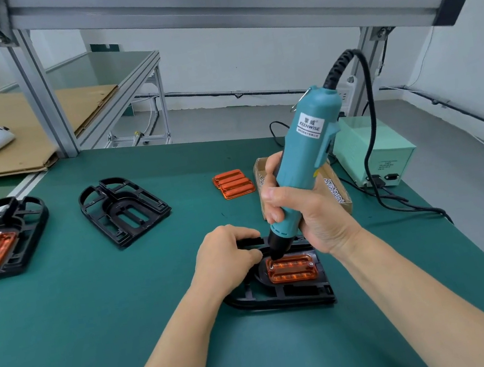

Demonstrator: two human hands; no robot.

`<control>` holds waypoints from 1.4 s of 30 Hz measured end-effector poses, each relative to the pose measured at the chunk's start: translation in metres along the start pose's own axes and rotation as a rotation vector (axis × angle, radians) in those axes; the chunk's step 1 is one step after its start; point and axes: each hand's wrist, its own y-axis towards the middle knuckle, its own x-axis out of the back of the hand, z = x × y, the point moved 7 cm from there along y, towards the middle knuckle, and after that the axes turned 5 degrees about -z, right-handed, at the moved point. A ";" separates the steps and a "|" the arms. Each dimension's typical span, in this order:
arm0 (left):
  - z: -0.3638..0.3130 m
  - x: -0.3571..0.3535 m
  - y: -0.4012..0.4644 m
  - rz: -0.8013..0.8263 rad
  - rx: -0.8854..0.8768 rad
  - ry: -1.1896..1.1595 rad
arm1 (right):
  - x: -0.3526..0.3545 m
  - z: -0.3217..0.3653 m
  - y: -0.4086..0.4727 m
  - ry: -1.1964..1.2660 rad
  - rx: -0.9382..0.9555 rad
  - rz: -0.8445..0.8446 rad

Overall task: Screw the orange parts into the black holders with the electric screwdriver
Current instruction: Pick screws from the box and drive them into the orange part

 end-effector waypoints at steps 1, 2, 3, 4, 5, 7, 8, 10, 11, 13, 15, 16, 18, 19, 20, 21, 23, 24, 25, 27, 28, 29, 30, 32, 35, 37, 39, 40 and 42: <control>0.000 0.000 0.000 0.001 0.001 -0.002 | 0.000 -0.001 0.001 0.006 0.000 -0.011; 0.000 0.000 0.000 0.002 0.004 -0.004 | 0.000 -0.001 0.001 0.006 -0.002 -0.019; 0.001 0.000 0.000 0.002 0.008 -0.008 | -0.001 -0.002 0.002 -0.001 -0.003 -0.025; 0.002 0.000 -0.001 0.002 0.012 -0.010 | -0.003 -0.003 0.002 -0.012 -0.004 -0.027; 0.002 0.000 -0.001 0.003 0.015 -0.012 | -0.004 -0.004 0.002 -0.028 -0.003 -0.025; 0.002 -0.001 -0.001 0.009 0.013 -0.014 | -0.008 -0.004 0.002 -0.055 0.008 -0.009; 0.001 -0.001 -0.001 0.011 0.009 -0.014 | -0.009 -0.004 0.001 -0.053 0.010 0.008; 0.001 -0.001 -0.001 0.011 0.002 -0.011 | -0.012 -0.004 0.001 -0.031 -0.006 0.053; 0.001 -0.001 -0.001 0.012 0.004 -0.010 | -0.013 -0.004 0.001 -0.020 -0.021 0.068; 0.002 -0.001 -0.001 0.013 0.015 -0.015 | -0.010 -0.005 0.002 -0.004 -0.045 0.060; 0.002 -0.001 -0.001 0.013 0.027 -0.022 | -0.004 -0.006 0.002 0.019 -0.051 0.021; 0.002 -0.001 -0.001 0.012 0.030 -0.020 | -0.001 -0.006 0.002 0.032 -0.049 -0.003; 0.002 -0.001 -0.001 0.008 0.033 -0.014 | 0.004 -0.006 0.001 0.056 -0.049 -0.051; 0.002 -0.001 -0.001 0.007 0.034 -0.013 | 0.006 -0.007 0.001 0.059 -0.052 -0.071; 0.002 -0.001 -0.001 0.008 0.036 -0.015 | 0.008 -0.007 0.001 0.055 -0.055 -0.084; 0.003 -0.001 -0.001 0.009 0.038 -0.016 | 0.008 -0.007 0.001 0.046 -0.055 -0.090; 0.003 -0.001 -0.001 0.011 0.038 -0.011 | 0.007 -0.006 0.000 0.030 -0.050 -0.078; 0.002 -0.001 -0.001 0.011 0.036 -0.007 | 0.005 -0.005 0.000 0.024 -0.046 -0.059; 0.002 -0.001 -0.001 0.010 0.034 -0.003 | 0.002 -0.004 0.000 0.018 -0.042 -0.034; 0.001 -0.001 -0.001 0.010 0.032 0.001 | -0.001 -0.002 0.000 0.011 -0.034 -0.003; 0.001 -0.001 -0.001 0.008 0.033 0.002 | -0.001 -0.001 0.000 0.010 -0.026 -0.004; 0.002 -0.001 -0.001 0.005 0.034 0.003 | 0.000 0.001 0.000 0.009 -0.014 -0.017; 0.002 -0.001 -0.001 0.003 0.035 0.001 | 0.003 0.003 -0.001 0.011 0.001 -0.043; 0.002 0.000 -0.001 -0.002 0.037 -0.001 | 0.013 0.009 -0.002 0.039 0.027 -0.134; 0.002 0.000 0.000 0.000 0.029 0.010 | 0.039 0.023 -0.005 0.074 0.046 -0.297; 0.002 0.000 0.000 0.005 0.028 0.009 | 0.060 0.035 -0.008 -0.006 0.074 -0.419; 0.003 0.000 0.000 0.005 0.031 0.004 | 0.082 0.047 -0.013 -0.110 0.120 -0.563; 0.003 0.000 0.000 0.004 0.030 0.001 | 0.094 0.054 -0.017 -0.154 0.142 -0.631; 0.003 0.000 0.000 0.001 0.028 -0.006 | 0.117 0.066 -0.024 -0.239 0.163 -0.759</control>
